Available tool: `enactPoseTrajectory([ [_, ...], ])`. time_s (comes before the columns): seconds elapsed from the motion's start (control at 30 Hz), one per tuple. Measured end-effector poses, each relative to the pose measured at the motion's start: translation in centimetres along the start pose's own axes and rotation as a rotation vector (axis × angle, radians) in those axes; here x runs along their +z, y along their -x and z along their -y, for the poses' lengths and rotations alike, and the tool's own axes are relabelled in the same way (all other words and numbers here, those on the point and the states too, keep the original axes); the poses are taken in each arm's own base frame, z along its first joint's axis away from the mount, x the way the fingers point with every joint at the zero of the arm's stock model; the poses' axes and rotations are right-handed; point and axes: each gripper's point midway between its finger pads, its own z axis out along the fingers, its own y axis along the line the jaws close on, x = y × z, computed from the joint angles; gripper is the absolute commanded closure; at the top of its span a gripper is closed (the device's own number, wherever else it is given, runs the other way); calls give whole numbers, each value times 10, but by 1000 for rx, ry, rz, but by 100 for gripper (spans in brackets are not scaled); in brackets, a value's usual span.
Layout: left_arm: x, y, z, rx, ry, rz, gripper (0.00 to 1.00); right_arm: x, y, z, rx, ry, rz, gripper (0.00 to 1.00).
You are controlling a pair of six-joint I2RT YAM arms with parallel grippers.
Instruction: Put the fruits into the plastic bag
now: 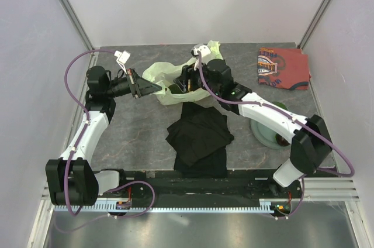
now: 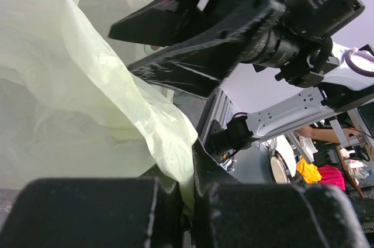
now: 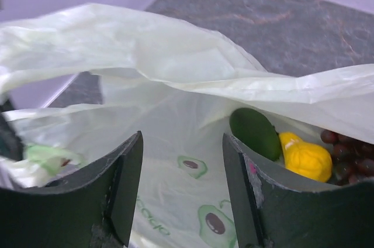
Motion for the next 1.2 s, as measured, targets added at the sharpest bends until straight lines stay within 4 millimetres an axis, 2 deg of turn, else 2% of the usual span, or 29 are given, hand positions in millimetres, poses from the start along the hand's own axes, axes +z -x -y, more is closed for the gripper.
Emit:
enactPoseTrajectory([
  [0.27, 0, 0, 0, 0, 0, 0, 98, -31, 19, -25, 7, 114, 80, 36],
  [0.43, 0, 0, 0, 0, 0, 0, 99, -66, 26, -35, 3, 150, 101, 36],
  [0.53, 0, 0, 0, 0, 0, 0, 98, -87, 32, -31, 5, 113, 107, 42],
  [0.63, 0, 0, 0, 0, 0, 0, 98, -110, 24, -20, 12, 43, 88, 44],
  [0.77, 0, 0, 0, 0, 0, 0, 98, -137, -5, 10, 45, -59, 32, 45],
  [0.87, 0, 0, 0, 0, 0, 0, 99, -150, -33, 52, 112, -171, -20, 45],
  [0.93, 0, 0, 0, 0, 0, 0, 98, -159, -56, 87, 183, -271, -65, 45],
  [1.03, 0, 0, 0, 1, 0, 0, 98, -170, -84, 119, 262, -378, -128, 44],
  [1.2, 0, 0, 0, 0, 0, 0, 99, -181, -101, 154, 348, -493, -165, 43],
])
